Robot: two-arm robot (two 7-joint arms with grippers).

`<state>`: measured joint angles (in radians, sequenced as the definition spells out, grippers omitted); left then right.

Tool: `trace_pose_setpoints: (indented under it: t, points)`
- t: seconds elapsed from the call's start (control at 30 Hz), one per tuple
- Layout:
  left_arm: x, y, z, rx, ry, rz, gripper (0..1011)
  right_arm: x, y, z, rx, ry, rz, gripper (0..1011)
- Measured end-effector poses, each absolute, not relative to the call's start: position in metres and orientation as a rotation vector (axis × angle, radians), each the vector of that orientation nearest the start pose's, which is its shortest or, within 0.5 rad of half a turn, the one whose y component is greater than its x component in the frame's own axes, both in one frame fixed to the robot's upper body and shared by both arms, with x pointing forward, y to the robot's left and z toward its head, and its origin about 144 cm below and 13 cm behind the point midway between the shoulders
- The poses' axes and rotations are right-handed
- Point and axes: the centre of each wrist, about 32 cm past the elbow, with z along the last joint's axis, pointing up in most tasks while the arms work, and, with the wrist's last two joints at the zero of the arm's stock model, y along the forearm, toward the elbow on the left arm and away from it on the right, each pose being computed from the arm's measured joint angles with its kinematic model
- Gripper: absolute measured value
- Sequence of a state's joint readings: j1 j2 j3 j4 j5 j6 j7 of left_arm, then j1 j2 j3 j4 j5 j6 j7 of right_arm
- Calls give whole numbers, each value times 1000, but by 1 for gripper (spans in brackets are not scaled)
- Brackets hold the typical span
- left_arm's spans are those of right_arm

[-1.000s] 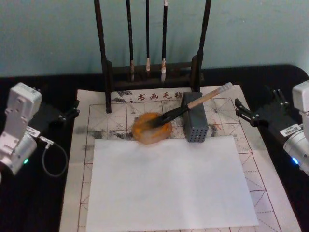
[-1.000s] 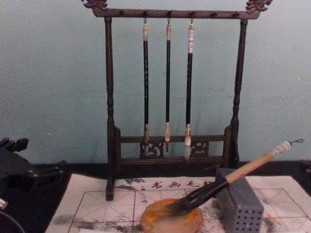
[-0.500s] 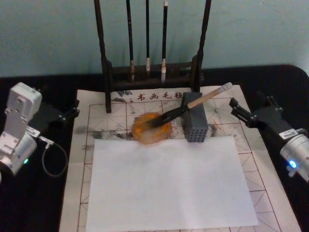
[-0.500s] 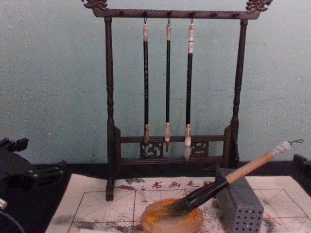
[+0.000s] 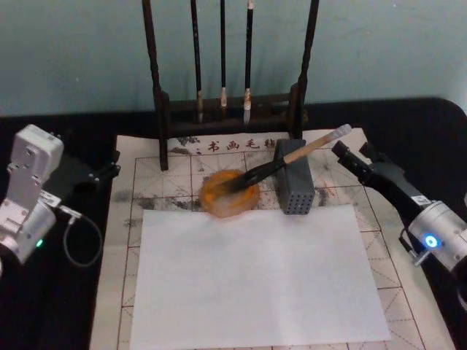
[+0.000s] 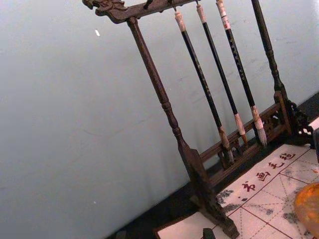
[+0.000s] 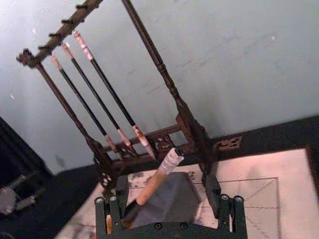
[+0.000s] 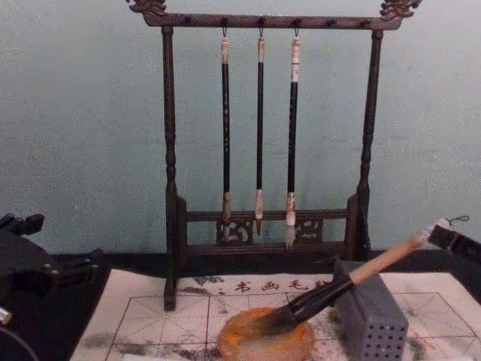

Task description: Pick up the brush from the inkstone, write on the paper, then place the brush back to its original position.

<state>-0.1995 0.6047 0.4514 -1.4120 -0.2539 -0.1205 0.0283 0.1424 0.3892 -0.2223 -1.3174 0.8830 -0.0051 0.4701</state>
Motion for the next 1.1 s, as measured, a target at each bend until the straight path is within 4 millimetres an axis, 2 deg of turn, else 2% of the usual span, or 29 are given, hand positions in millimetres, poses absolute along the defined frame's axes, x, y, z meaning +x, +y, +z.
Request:
trace_pose_setpoints:
  t: [0.37,1.1]
  points:
    - [489,310,1140,304,-285,1248,1001,505,-305,1104,411,590,-962,1002]
    - [489,310,1140,304,-285,1248,1001,531,-290,1095,507,700,-886,1002]
